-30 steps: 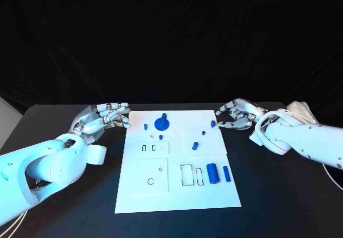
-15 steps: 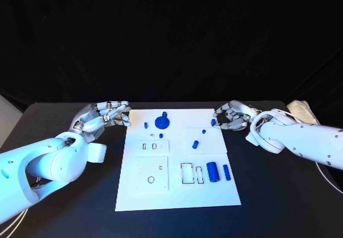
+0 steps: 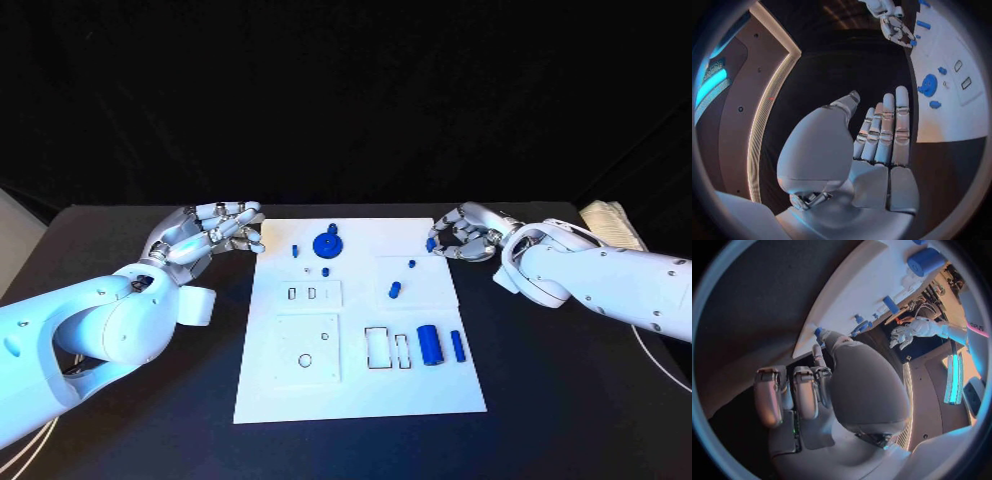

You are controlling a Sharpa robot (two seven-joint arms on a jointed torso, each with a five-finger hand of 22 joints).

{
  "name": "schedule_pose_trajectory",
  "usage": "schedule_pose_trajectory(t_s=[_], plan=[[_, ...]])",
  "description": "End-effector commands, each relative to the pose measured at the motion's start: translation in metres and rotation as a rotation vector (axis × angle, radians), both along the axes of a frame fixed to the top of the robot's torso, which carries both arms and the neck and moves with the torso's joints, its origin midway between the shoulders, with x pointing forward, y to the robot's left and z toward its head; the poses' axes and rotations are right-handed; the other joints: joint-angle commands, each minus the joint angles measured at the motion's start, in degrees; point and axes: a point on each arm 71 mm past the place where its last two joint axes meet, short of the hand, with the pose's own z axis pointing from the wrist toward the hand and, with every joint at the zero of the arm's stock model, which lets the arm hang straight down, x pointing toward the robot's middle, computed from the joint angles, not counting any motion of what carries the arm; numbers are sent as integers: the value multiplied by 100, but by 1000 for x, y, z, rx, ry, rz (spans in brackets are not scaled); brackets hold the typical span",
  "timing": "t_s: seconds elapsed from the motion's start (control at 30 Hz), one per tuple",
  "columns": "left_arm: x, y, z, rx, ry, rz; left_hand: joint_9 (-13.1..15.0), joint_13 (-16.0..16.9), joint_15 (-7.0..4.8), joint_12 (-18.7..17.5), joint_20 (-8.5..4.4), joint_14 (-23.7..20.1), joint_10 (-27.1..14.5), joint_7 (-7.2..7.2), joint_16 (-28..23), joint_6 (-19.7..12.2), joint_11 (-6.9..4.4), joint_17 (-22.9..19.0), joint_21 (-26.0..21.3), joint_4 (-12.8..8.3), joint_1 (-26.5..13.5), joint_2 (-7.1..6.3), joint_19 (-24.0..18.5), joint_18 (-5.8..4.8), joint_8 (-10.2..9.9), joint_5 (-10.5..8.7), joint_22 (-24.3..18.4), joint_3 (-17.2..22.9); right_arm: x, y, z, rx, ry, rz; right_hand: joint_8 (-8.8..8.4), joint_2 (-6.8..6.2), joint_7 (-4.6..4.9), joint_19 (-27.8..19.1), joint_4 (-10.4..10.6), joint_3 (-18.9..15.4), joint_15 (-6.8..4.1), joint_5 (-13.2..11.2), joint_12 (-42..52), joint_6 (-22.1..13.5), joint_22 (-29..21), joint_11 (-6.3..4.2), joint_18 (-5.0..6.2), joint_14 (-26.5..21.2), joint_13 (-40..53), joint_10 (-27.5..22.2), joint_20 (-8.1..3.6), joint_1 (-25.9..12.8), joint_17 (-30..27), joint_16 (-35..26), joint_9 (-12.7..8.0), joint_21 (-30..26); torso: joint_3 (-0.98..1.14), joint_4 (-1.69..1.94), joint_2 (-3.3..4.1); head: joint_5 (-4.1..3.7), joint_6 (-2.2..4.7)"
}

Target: Assemble the parts on the task board

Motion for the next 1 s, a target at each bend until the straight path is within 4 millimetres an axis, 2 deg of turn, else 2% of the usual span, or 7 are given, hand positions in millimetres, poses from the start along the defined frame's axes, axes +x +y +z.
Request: schedule_pose_trajectory(t_s=[0.03, 0.27, 0.6, 1.0], plan=[[-1, -2, 1, -7, -10, -19, -9, -5, 4, -15, -2, -55, -37, 59, 27, -18, 12, 8, 31, -18, -27, -17, -47, 55, -29, 23, 13, 24, 0, 2, -3, -12, 19, 5, 32, 64, -10, 482, -5, 77, -13, -31, 25, 60, 1294, -6, -61, 607, 1381, 462, 15, 4, 1507, 20, 8, 18, 6, 2, 3, 9, -4], [0, -1, 1, -6, -10, -18, -9, -5, 4, -15, -2, -55, -37, 59, 27, -18, 12, 8, 31, -18, -27, -17, -47, 55, -29, 23, 13, 24, 1, 5, -6, -15, 27, 8, 49, 64, -19, 487, -20, 125, -21, -42, 33, 97, 1303, -13, -63, 607, 1388, 469, 8, -6, 1507, 20, 12, 26, 7, 4, 0, 9, -14], [0, -1, 1, -6, -9, -17, -9, -5, 4, -15, -2, -55, -37, 59, 27, -18, 12, 8, 31, -18, -27, -17, -47, 55, -29, 23, 13, 24, 1, 7, -7, -17, 27, 7, 47, -23, -22, 494, -15, 160, -30, -122, 40, 105, 1317, -18, -67, 607, 1393, 475, -5, -126, 1507, 20, 5, 39, 7, -4, 1, 13, -20], [0, -1, 1, -5, -8, -17, -9, -5, 4, -15, -2, -55, -37, 59, 27, -18, 12, 8, 31, -18, -27, -17, -47, 55, -29, 23, 13, 24, 1, 8, -6, -13, 10, -5, 90, -13, -51, 502, -6, 199, -46, -151, 74, 181, 1331, -36, -71, 607, 1418, 502, -15, -189, 1507, 20, 20, 52, 3, 2, 0, -5, -17]])
